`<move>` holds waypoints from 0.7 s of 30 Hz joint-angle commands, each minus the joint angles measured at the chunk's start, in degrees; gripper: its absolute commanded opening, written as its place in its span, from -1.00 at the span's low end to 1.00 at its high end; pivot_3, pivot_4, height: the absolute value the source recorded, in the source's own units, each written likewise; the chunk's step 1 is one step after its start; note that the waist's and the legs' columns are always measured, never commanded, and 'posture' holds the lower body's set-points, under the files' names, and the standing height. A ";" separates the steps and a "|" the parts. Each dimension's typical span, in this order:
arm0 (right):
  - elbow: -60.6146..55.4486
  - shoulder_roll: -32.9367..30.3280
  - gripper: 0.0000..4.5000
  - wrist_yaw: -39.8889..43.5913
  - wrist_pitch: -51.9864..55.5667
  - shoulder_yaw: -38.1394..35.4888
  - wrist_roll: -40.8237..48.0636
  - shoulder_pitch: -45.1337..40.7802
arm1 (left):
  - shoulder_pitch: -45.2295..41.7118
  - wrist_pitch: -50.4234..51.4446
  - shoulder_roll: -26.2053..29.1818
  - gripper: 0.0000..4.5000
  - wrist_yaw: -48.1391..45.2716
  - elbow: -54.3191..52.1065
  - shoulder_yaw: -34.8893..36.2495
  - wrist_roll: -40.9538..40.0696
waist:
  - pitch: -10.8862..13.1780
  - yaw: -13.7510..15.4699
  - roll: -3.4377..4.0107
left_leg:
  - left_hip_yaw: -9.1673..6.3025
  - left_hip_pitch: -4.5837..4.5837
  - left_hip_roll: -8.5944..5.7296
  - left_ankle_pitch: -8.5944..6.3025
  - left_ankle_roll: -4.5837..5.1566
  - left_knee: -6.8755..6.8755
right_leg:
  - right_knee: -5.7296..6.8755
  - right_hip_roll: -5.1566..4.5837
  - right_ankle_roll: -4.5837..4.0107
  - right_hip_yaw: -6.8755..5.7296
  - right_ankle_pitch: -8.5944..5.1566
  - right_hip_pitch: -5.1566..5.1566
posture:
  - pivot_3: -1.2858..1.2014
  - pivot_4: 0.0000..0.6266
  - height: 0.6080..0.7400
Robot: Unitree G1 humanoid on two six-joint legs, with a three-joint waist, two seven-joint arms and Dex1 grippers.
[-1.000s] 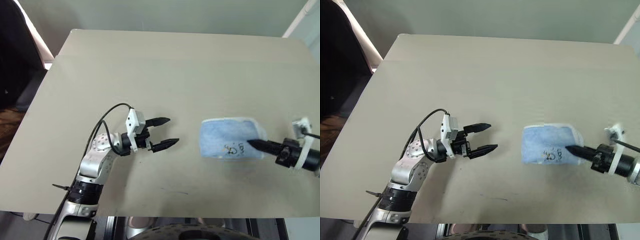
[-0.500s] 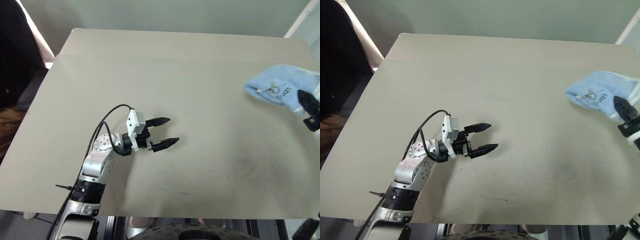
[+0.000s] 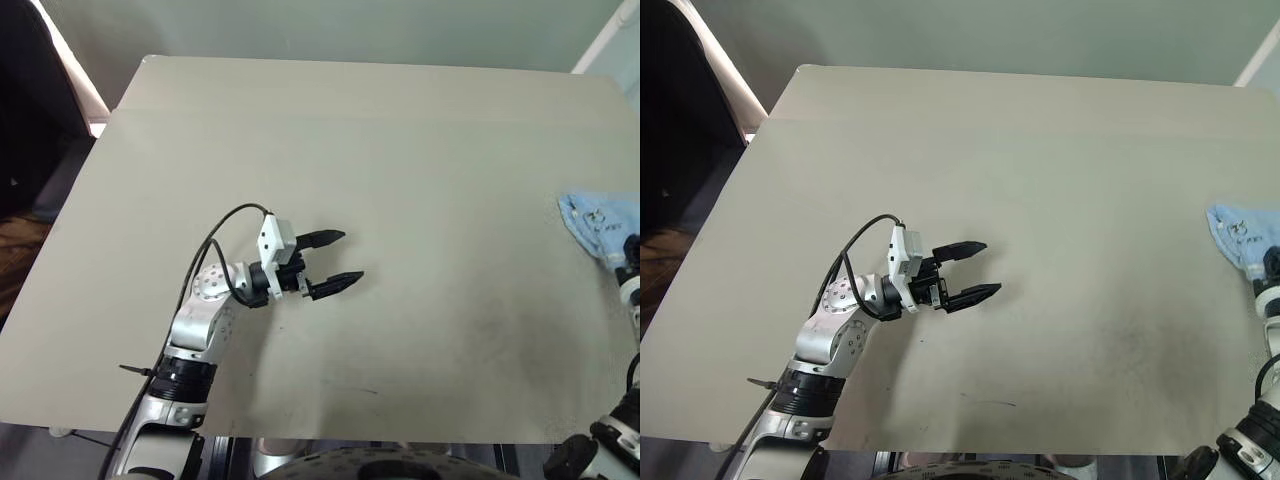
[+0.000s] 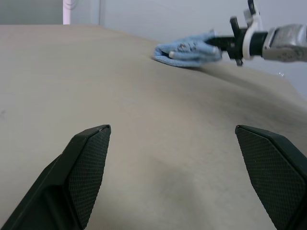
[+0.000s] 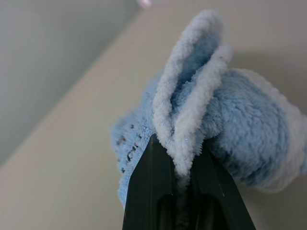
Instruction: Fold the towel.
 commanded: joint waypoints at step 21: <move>-2.20 -1.91 0.80 -0.61 -1.98 -3.46 7.97 6.23 | -2.24 -2.36 -1.15 1.00 -1.76 3.42 0.10 0.60 | -0.01 0.02 0.15 | 0.00 0.02 -0.01 -0.05 -0.16 0.02 | 0.04 0.00 -0.02 0.01 -0.01 0.01 | 0.03 -0.52 1.00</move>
